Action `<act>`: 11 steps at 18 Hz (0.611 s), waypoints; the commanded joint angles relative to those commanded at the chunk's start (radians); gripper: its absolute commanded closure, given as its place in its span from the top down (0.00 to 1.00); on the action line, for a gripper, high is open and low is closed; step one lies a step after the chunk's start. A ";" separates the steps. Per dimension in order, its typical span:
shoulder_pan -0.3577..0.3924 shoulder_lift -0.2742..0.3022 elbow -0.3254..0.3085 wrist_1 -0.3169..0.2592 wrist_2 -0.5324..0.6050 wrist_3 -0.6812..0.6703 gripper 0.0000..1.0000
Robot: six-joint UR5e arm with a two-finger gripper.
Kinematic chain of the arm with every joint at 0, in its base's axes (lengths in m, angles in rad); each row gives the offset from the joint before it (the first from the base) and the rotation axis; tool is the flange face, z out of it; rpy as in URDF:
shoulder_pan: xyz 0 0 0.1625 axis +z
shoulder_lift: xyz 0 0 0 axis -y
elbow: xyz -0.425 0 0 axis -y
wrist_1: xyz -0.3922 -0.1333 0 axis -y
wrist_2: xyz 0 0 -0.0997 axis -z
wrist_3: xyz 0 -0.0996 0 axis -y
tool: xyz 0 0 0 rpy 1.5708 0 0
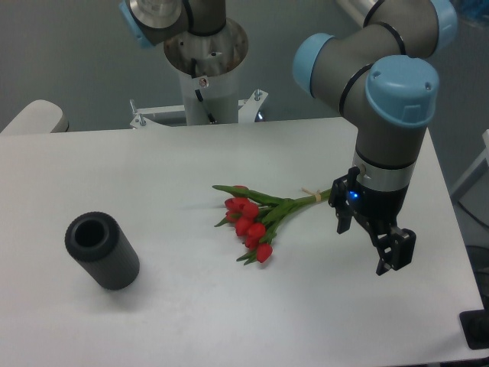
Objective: Pick up the flowers from the table
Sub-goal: 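Move the open gripper over the green tulip stems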
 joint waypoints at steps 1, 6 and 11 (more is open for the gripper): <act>0.000 0.000 -0.003 0.003 0.002 0.000 1.00; 0.005 0.017 -0.057 0.018 0.003 -0.006 1.00; -0.005 0.025 -0.096 0.018 0.083 -0.017 1.00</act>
